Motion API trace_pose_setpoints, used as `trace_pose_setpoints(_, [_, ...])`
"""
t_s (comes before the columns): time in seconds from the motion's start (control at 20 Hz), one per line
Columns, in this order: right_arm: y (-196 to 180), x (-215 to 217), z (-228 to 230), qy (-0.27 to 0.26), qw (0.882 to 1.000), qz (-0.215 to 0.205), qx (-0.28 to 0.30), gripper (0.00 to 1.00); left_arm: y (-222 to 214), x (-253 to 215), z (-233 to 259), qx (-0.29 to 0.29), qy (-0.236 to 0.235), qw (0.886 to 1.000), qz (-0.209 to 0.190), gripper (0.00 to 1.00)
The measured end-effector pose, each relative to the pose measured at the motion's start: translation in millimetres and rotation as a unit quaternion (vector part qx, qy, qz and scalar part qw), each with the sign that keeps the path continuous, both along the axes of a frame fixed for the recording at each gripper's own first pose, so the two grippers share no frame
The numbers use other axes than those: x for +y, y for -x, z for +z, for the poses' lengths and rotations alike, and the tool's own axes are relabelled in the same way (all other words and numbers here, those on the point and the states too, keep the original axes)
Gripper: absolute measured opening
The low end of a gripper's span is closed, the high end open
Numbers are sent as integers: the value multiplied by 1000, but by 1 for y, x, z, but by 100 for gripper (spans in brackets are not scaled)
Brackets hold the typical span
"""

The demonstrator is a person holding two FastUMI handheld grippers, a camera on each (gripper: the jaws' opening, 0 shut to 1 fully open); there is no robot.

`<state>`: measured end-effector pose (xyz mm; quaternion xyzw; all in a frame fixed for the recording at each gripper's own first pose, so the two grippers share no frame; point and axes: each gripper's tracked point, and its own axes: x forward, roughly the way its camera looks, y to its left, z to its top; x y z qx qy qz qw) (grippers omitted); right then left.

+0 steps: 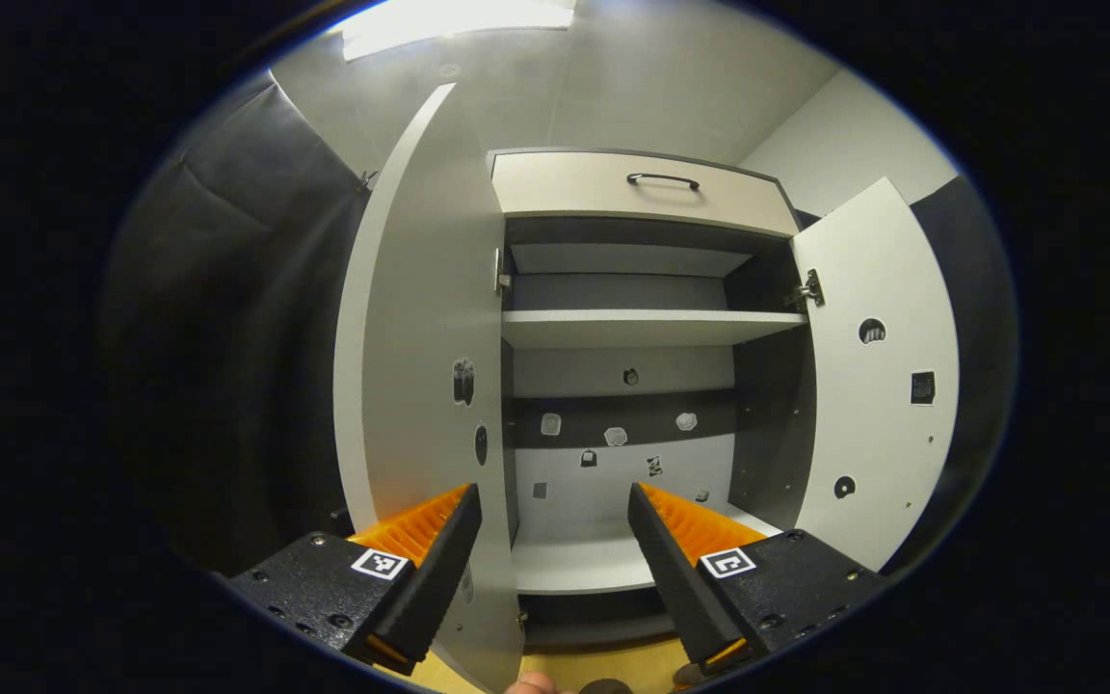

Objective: Grab one shoe with the right hand and put it into the shoe cabinet, grab the other shoe with the left hand and put it into the shoe cabinet; then close the right door with the right hand and the left door with the left hand.

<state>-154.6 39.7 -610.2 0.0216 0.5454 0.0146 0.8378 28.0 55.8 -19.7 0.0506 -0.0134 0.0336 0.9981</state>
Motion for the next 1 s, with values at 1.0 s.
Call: trace_pose_setpoints(1.0, [-218, -2, 267, 14, 958, 18, -286, 1, 0, 1, 4, -15, 13, 1000, -6, 94])
